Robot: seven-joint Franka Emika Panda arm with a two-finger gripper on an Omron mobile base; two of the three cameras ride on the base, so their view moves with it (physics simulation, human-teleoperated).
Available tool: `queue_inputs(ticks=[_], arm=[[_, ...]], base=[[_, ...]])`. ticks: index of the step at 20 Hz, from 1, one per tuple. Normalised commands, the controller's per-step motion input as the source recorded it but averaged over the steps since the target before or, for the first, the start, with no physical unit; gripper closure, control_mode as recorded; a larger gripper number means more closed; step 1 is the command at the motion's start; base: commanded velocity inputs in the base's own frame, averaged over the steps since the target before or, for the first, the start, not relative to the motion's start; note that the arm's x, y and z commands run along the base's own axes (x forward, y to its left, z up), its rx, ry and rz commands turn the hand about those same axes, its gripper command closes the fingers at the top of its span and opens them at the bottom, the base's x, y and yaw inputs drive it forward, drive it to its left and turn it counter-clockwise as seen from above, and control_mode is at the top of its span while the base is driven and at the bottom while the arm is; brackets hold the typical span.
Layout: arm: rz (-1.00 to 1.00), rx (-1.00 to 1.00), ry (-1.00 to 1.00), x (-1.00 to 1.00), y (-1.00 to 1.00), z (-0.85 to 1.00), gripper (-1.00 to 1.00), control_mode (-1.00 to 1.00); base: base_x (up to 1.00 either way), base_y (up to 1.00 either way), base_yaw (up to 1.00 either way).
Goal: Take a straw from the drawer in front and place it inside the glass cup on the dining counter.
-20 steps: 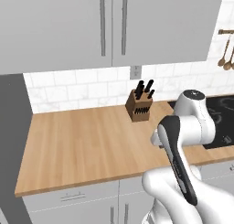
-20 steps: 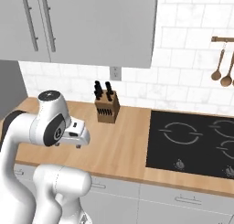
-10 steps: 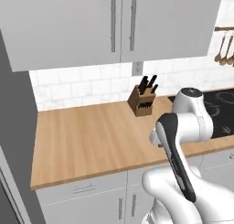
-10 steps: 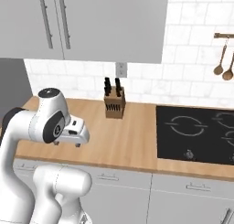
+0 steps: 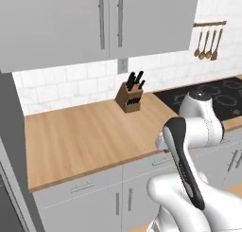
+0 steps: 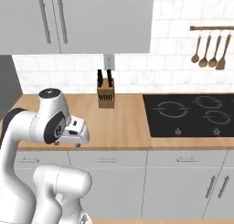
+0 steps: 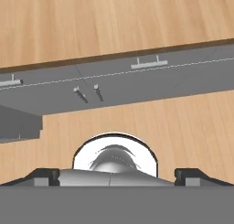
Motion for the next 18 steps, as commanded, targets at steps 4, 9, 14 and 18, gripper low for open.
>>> queue_inputs(ticks=[4, 9, 14, 18], arm=[[0.00, 0.00, 0.00, 0.00, 0.00, 0.00, -1.00, 1.00], [0.00, 0.00, 0.00, 0.00, 0.00, 0.00, -1.00, 1.00], [0.00, 0.00, 0.00, 0.00, 0.00, 0.00, -1.00, 1.00], [0.00, 0.00, 0.00, 0.00, 0.00, 0.00, -1.00, 1.00]], base=[[-0.19, 0.67, -0.24], [-0.23, 0.53, -0.21], [-0.28, 0.38, -0.20], [-0.31, 0.23, -0.21]])
